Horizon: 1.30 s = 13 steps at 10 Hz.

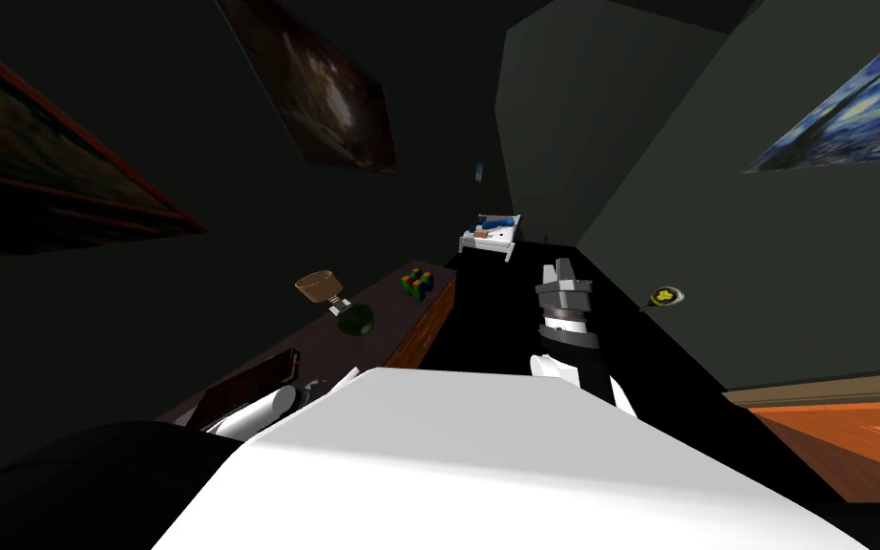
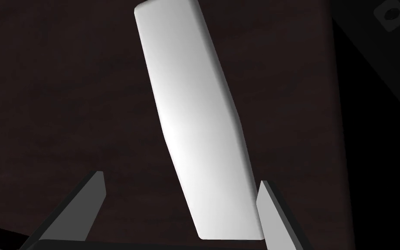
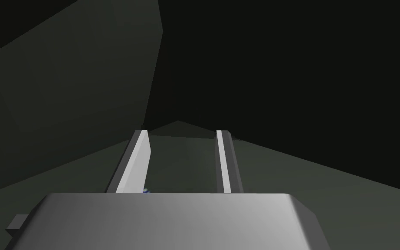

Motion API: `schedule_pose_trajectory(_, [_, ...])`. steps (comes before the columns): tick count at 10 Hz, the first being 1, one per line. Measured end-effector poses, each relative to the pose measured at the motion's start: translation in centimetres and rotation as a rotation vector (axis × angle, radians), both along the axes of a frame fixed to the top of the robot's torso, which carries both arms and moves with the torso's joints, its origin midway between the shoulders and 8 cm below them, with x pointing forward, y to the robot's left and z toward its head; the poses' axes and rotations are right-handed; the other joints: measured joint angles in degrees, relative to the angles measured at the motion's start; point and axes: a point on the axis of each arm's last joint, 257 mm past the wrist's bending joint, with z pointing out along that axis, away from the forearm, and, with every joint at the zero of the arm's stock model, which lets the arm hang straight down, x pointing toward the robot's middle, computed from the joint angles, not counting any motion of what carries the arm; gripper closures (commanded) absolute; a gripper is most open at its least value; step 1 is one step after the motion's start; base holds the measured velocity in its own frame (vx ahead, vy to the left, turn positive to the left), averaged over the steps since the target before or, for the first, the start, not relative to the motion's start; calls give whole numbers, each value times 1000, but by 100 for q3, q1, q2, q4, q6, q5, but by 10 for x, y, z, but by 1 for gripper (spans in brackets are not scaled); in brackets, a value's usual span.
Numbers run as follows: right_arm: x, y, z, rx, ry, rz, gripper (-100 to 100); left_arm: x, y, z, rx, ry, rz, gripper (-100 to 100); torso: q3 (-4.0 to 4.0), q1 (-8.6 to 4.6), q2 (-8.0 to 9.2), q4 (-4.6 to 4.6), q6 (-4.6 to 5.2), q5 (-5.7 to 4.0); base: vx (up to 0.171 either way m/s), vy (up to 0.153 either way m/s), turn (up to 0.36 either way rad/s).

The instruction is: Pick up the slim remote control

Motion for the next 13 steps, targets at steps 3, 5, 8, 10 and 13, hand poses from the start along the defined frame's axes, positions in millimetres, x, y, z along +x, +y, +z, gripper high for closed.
schedule_pose_trajectory(3, [0, 0, 0, 0, 0, 0, 0, -37, 7, -9, -48, 70, 119, -100, 1, 5, 2, 0, -1, 1, 84, -9, -60])
schedule_pose_trajectory(5, [0, 0, 0, 0, 0, 0, 0, -61, 8, -13, -78, 107, 194, -100, 3, 2, 6, 1, -3, 0, 65, -11, -32])
schedule_pose_trajectory(8, [0, 0, 0, 0, 0, 0, 0, -83, 7, -18, -116, 150, 287, -100, 3, 6, 7, 1, -2, 1, 69, -2, -41])
schedule_pose_trajectory(10, [0, 0, 0, 0, 0, 0, 0, -100, 3, -23, -140, 176, 339, -100, 3, 6, 6, 1, -2, 2, 77, 7, -36])
schedule_pose_trajectory(13, [0, 0, 0, 0, 0, 0, 0, -116, -4, -27, -179, 204, 410, -100, 6, 16, 12, 2, -2, 4, 47, 23, -19])
